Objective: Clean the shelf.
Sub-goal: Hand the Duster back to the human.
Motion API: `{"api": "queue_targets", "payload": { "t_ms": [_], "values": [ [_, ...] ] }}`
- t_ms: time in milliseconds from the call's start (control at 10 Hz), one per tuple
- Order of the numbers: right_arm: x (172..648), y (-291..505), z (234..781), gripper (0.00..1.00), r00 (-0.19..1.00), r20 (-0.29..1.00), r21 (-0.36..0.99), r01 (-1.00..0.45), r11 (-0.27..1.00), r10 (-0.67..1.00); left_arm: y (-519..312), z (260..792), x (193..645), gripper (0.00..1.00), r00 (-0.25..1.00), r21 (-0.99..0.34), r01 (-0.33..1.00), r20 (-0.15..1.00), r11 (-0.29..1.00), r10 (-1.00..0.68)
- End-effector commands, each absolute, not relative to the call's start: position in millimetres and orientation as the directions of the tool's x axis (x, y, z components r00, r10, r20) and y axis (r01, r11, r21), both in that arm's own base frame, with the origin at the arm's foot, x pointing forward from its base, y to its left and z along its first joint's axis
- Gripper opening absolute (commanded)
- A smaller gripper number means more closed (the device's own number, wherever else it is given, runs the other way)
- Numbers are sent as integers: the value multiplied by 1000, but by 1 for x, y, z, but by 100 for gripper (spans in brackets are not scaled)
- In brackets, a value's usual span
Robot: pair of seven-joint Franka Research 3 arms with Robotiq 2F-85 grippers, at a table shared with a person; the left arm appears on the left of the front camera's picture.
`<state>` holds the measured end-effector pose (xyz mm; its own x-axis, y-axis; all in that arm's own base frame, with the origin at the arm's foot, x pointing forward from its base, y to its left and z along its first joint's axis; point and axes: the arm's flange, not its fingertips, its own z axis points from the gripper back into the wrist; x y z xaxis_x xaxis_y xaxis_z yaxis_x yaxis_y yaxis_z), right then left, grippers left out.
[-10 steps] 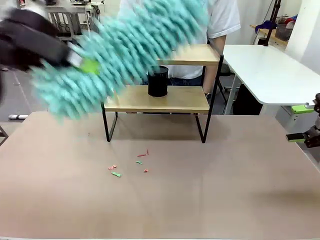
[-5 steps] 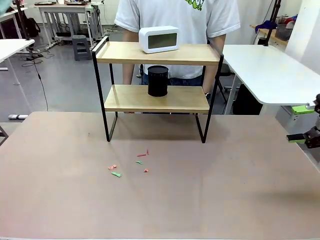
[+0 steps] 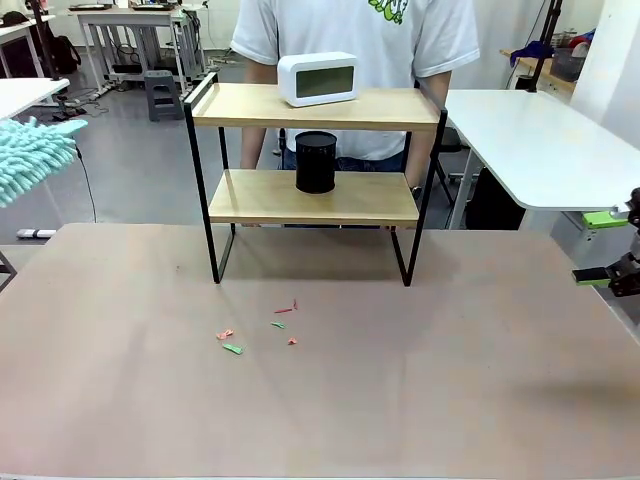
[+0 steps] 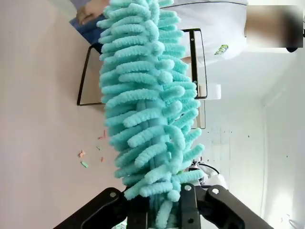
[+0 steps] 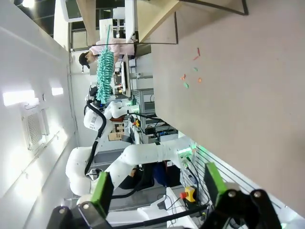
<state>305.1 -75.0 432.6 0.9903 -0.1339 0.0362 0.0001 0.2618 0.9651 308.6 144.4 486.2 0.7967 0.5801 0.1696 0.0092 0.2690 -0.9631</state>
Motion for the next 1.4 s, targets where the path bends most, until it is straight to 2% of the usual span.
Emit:
{"api": "queue_targets", "payload": {
  "t_ms": [0,1300],
  "values": [
    [302,-77,431,100,991,55,962,-20,271,-123,157,506,286,0,761,-941,127,295,314,577],
    [302,-77,431,100,991,55,962,-20,271,-123,157,506,286,0,761,-941,127,295,314,577]
  ]
}}
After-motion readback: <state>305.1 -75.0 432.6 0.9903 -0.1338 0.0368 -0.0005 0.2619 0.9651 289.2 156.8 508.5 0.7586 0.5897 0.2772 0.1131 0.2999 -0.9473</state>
